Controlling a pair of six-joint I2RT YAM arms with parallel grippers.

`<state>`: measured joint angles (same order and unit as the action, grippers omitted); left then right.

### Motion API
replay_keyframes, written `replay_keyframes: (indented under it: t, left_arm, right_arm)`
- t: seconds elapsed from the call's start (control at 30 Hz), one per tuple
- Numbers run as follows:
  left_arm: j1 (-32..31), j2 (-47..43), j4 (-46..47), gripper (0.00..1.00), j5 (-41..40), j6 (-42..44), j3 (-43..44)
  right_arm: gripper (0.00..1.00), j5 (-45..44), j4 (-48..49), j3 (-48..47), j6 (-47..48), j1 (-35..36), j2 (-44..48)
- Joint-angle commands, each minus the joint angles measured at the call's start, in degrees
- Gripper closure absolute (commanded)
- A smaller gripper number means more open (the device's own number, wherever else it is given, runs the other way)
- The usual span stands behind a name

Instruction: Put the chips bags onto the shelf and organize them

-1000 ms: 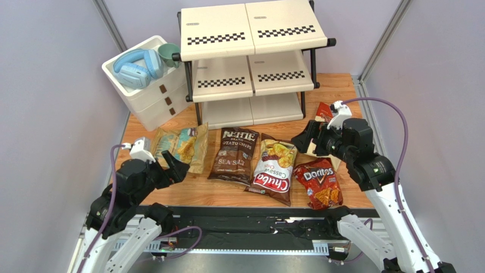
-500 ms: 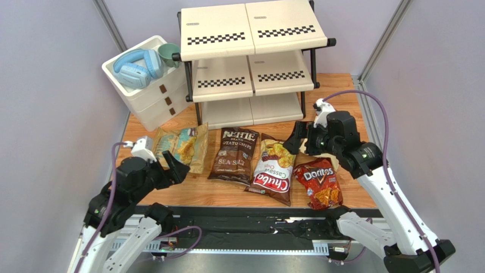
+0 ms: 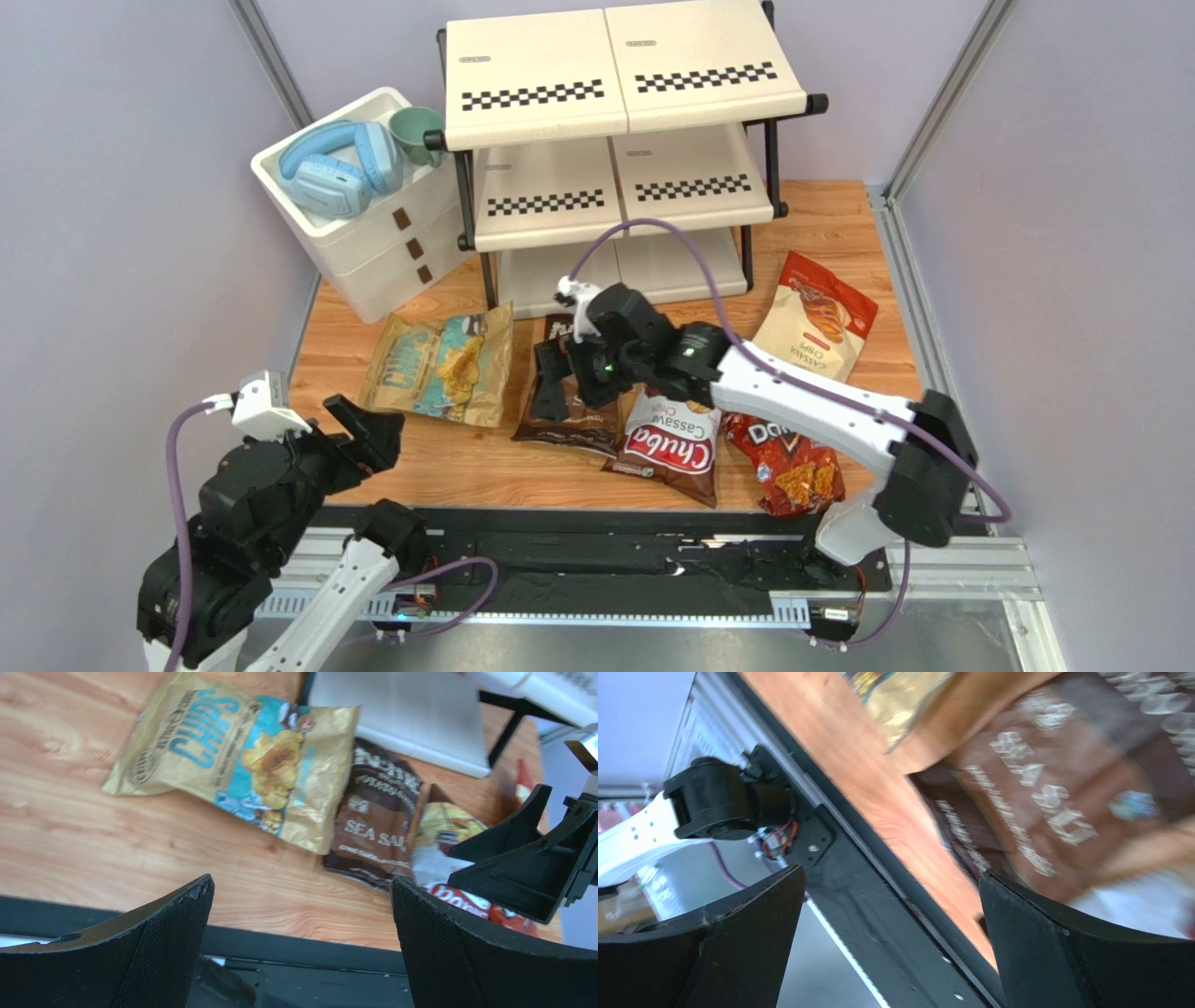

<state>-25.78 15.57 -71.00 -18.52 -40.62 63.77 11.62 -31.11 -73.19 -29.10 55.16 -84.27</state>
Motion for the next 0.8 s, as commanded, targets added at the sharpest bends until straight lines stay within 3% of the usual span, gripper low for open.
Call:
replay_keyframes:
  t: [0.0,0.2,0.47,0.57,0.67,0.77]
  left_arm:
    - [-0.06,-2.20,-5.37,0.01,-5.38,-1.39,-0.75]
    - [0.03,-7.22,-5.20,0.02,-6.88,-0.95,-0.57]
    - [-0.06,-5.29,-2.74,0.03,-2.40,-1.04,-2.24]
    - [-0.06,-5.03,-1.95,0.03,-2.22,-0.60,-1.81]
    - [-0.06,-5.03,-2.56,0.03,-2.22,-0.07,-1.02]
    - [-0.06,-5.72,-3.70,0.03,-2.83,0.28,-0.75]
  right_arm:
    - [0.00,4.29,12.47,-3.10,-5.96,1.27,-6.42]
    - [0.00,-4.47,19.33,-3.98,-5.62,4.34,-11.87]
    - [0.00,-11.53,26.09,-7.67,-6.75,6.72,-20.93]
    - [0.00,-16.61,22.34,-12.40,-6.76,6.72,-25.58]
    - [0.00,-19.61,19.95,-11.37,-7.63,6.72,-24.64]
    - [0.00,-21.72,23.72,-5.92,-7.99,6.72,-21.20]
